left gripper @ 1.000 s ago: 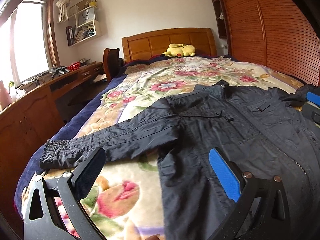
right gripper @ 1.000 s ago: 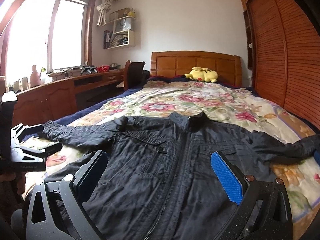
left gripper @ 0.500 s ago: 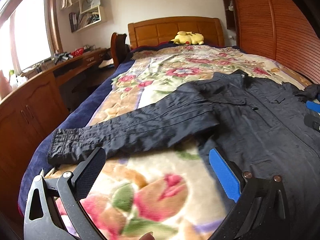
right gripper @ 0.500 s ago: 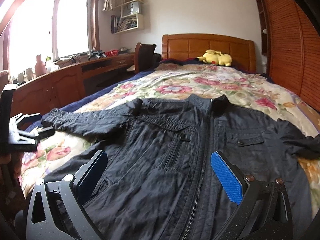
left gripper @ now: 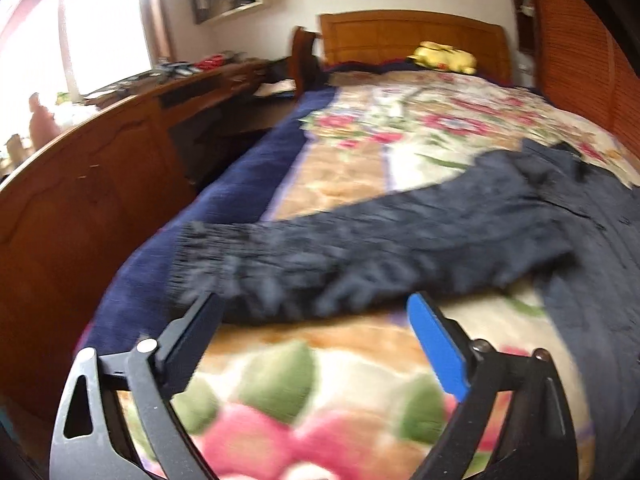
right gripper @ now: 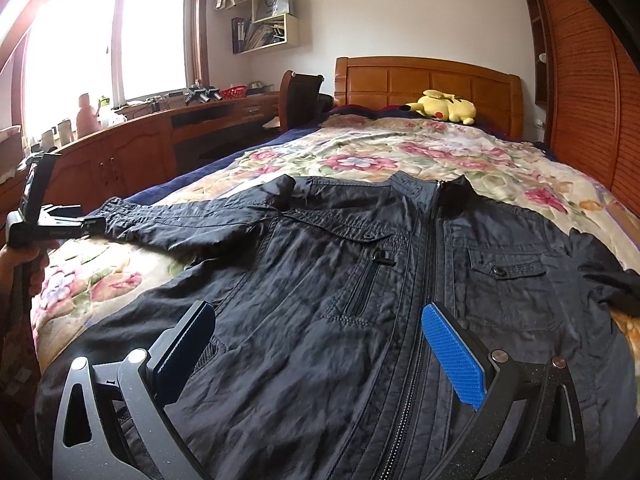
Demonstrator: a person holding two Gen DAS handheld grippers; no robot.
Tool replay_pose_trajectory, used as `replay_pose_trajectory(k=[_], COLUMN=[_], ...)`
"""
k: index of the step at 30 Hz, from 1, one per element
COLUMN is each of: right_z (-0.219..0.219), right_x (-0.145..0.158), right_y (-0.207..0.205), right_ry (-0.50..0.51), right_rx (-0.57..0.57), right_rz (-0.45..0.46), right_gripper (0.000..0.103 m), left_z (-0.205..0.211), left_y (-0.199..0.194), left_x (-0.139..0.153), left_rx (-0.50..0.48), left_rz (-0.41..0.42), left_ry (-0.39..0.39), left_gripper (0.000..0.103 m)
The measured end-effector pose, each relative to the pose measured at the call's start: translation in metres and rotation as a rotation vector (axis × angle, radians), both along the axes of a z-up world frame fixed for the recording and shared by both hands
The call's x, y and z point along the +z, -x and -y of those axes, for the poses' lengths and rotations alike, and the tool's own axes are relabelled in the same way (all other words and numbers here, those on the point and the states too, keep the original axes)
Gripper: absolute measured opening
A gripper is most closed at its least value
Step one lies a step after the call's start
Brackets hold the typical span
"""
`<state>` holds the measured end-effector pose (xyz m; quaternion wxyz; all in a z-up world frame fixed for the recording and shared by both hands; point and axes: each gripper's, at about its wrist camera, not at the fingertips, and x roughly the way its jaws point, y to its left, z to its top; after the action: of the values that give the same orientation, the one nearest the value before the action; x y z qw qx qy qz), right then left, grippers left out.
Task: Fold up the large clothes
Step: 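Move the left tool to the jacket sleeve cuff and grasp it, then carry the sleeve across the jacket body with the left tool and release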
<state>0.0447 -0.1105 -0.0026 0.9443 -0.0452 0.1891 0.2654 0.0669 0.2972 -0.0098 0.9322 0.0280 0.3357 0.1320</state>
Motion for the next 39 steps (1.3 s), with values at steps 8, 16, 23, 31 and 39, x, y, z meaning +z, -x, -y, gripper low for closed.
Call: replay_pose_trajectory(k=[8, 16, 23, 31, 39], right_z=[-0.007, -0.007, -0.007, -0.005, -0.002], right_x=[-0.004, -0.005, -0.007, -0.008, -0.007], right_y=[0.0, 0.002, -0.001, -0.003, 0.0], right_ry=[0.009, 0.023, 0.03, 0.017, 0.0], right_rx=[-0.001, 0.003, 0.009, 0.015, 0.023], right_rz=[-0.004, 0.0, -0.01, -0.02, -0.014], right_gripper=[0.103, 0.103, 0.103, 0.103, 0.103], left_z=[-0.066, -0.102, -0.102, -0.104, -0.065], left_y=[-0.012, -0.02, -0.024, -0.025, -0.015], left_x=[-0.004, -0.03, -0.048, -0.045, -0.012], left_rx=[0.1, 0.175, 0.176, 0.14, 0.106], left_rz=[-0.013, -0.076, -0.119, -0.102, -0.011], left_ry=[0.084, 0.18, 0.173, 0.216, 0.116], left_gripper=[0.08, 0.071, 0.071, 0.038, 0.02])
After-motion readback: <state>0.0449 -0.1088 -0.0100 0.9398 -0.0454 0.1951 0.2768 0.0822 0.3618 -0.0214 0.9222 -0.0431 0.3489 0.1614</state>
